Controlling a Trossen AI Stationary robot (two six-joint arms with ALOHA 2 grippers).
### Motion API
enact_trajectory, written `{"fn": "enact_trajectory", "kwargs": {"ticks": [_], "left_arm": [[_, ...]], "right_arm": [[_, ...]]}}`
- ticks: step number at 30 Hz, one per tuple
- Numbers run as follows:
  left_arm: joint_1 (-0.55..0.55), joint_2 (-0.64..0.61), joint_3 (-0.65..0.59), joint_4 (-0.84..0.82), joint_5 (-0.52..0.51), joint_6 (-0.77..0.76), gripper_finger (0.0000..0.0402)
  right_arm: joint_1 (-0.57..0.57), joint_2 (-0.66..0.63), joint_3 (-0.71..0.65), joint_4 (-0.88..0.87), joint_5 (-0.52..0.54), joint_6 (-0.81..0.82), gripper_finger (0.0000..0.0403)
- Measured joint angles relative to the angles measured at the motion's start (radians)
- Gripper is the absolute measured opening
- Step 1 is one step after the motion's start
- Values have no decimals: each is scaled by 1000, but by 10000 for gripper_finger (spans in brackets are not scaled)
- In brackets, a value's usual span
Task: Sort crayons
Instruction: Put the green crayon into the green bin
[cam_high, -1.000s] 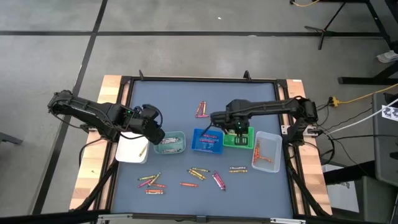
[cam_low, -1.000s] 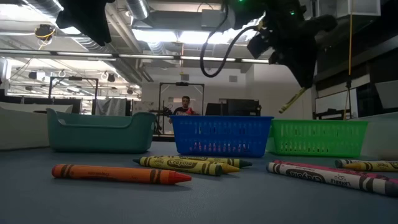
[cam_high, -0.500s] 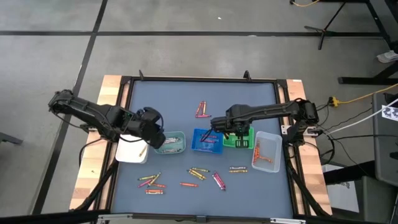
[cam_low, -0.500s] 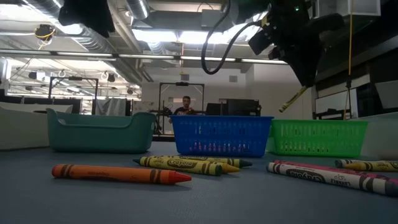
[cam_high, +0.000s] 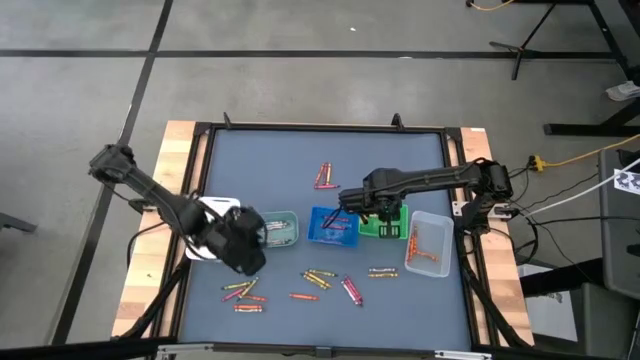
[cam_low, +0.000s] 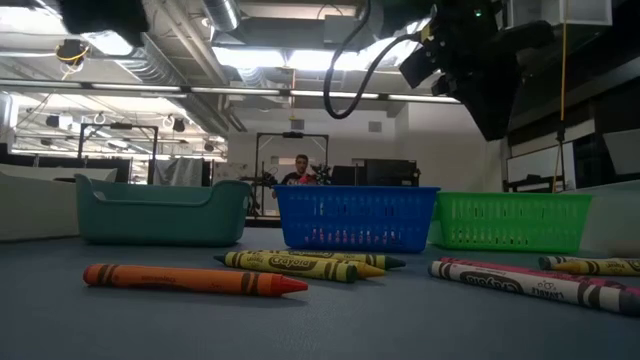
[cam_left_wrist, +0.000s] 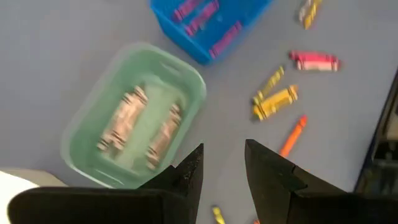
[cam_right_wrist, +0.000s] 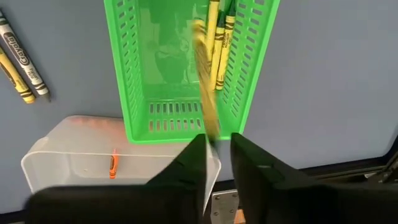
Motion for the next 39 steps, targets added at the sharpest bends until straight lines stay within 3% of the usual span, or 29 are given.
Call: {"fn": "enact_trajectory", "kwargs": {"ticks": [6, 14, 39], "left_arm": [[-57, 124, 0, 65, 122, -30, 102], [-84, 259, 0, 89, 247, -80, 102], [-83, 493, 0, 70, 284, -81, 102]], "right_arm": [[0, 0, 0, 36, 0, 0, 124], [0, 0, 0, 80, -1, 0, 131], [0, 0, 1, 100, -2, 0, 131]]}}
